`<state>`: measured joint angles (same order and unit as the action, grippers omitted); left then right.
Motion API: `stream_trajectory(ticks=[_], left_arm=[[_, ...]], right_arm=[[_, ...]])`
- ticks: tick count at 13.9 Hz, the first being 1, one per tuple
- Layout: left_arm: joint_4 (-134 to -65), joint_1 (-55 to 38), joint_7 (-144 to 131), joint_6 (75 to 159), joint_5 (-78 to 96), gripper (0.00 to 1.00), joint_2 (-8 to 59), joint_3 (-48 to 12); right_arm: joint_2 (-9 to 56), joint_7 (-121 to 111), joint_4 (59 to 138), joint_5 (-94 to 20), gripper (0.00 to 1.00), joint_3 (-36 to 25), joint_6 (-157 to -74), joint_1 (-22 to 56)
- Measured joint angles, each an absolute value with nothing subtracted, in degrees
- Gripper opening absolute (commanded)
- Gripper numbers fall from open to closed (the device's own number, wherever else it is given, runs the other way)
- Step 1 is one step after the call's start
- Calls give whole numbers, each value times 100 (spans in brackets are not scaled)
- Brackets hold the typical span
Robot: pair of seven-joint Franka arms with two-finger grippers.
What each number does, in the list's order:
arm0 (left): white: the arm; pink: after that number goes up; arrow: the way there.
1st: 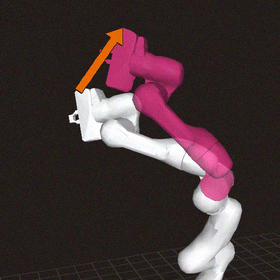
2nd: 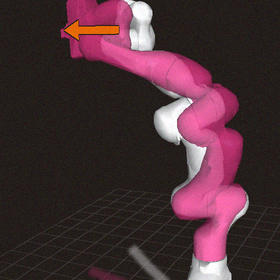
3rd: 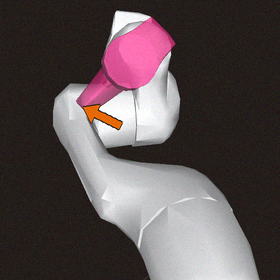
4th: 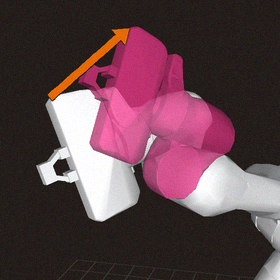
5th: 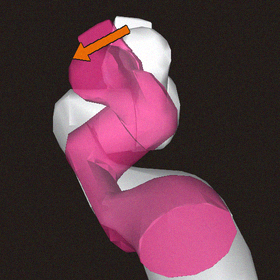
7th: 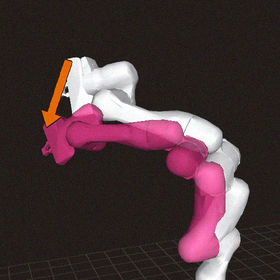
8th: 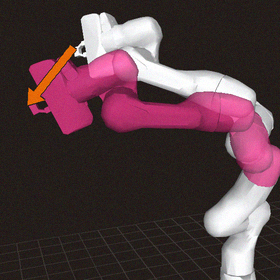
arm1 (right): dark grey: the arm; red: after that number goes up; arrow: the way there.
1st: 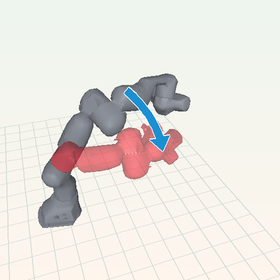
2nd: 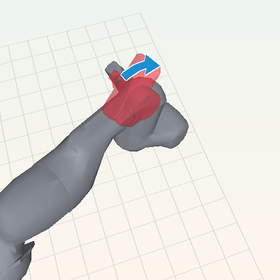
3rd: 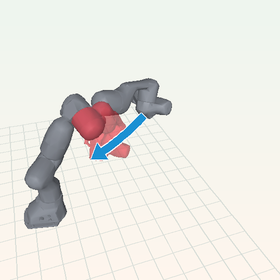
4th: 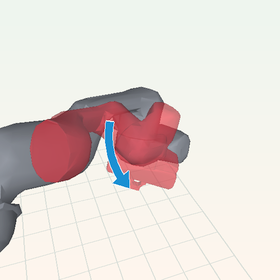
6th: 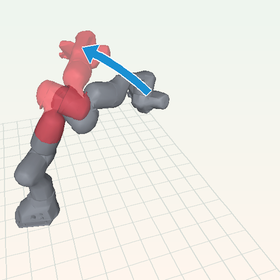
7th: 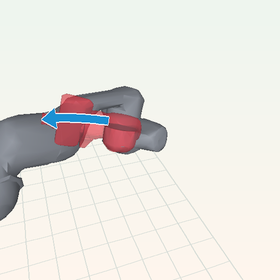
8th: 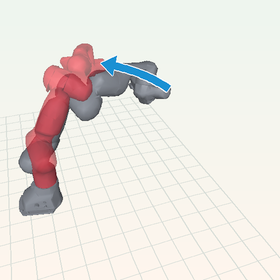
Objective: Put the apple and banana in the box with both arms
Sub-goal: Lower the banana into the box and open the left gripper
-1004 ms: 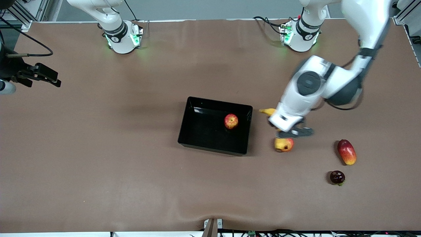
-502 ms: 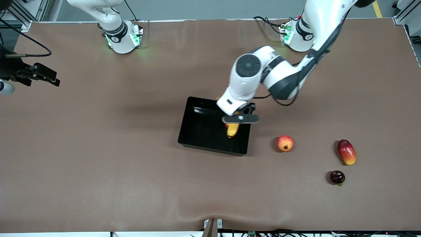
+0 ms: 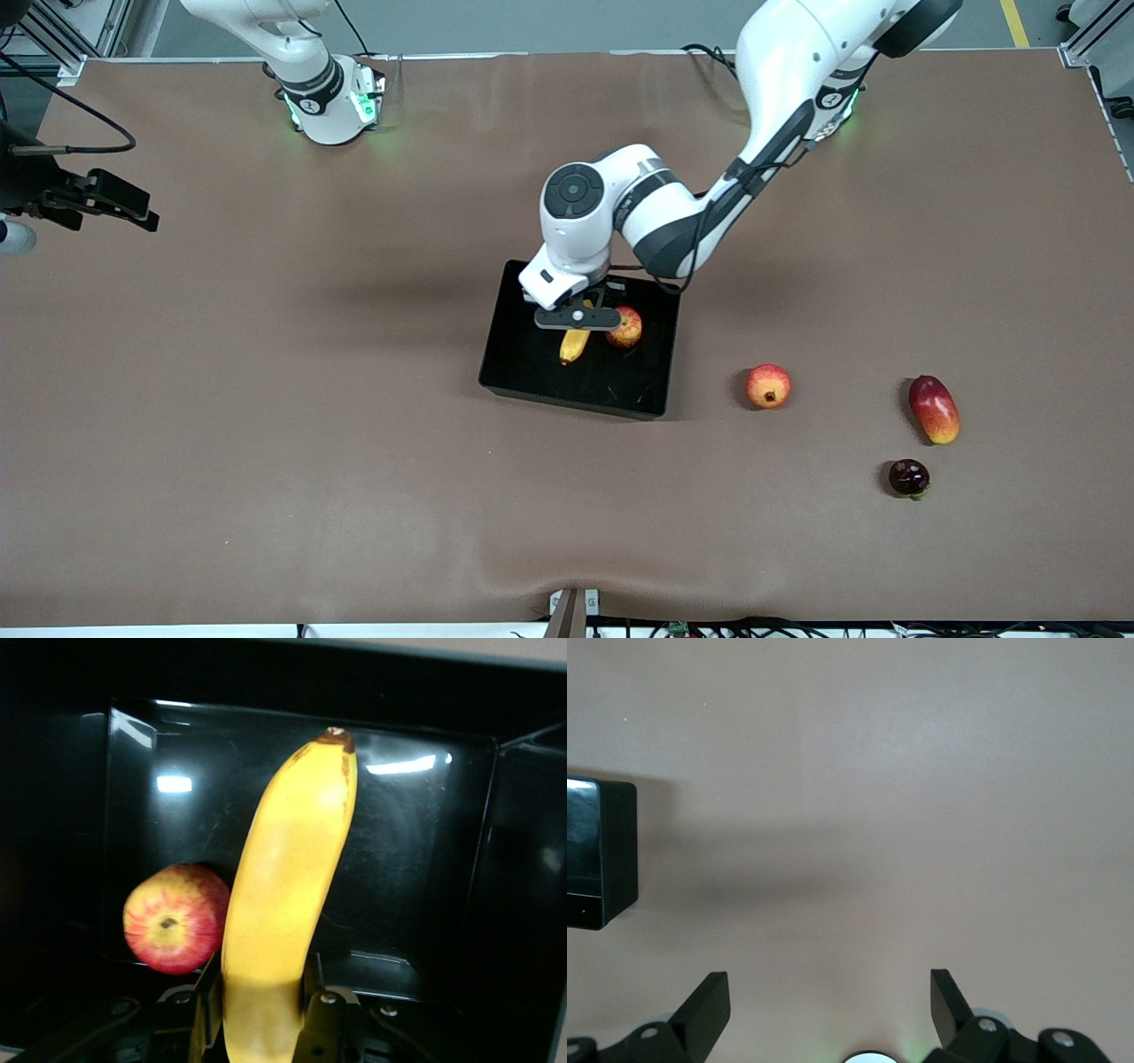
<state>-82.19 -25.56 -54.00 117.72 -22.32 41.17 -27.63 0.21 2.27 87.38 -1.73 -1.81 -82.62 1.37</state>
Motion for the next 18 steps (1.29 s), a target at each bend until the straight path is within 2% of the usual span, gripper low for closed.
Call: stream_trajectory(ticks=[4, 7, 10, 14, 15, 17, 18], left_arm=[[-7944, -2685, -5400, 11773, -2231, 0, 4375, -2721], [-7840, -2907, -5399, 11843, -2231, 0, 4509, -2460], [-7825, -3136, -5399, 12178, -2231, 0, 4654, -2179], [-7812, -3210, -5399, 12441, -2231, 0, 4943, -2119], [-7811, -3226, -5399, 12476, -2231, 3, 5009, -2111], [-7805, -3257, -5399, 12518, -2231, 23, 5104, -2086], [-7804, -3268, -5399, 12523, -2231, 37, 5143, -2076]], right_arm=[[21, 227, 8739, -173, 100, -184, -8256, 135], [21, 227, 8739, -173, 100, -185, -8256, 134], [21, 227, 8739, -173, 100, -185, -8243, 134], [21, 227, 8741, -173, 100, -186, -8220, 134], [21, 227, 8741, -173, 100, -186, -8220, 134], [21, 227, 8741, -173, 100, -186, -8229, 134], [21, 226, 8741, -173, 100, -185, -8229, 135]])
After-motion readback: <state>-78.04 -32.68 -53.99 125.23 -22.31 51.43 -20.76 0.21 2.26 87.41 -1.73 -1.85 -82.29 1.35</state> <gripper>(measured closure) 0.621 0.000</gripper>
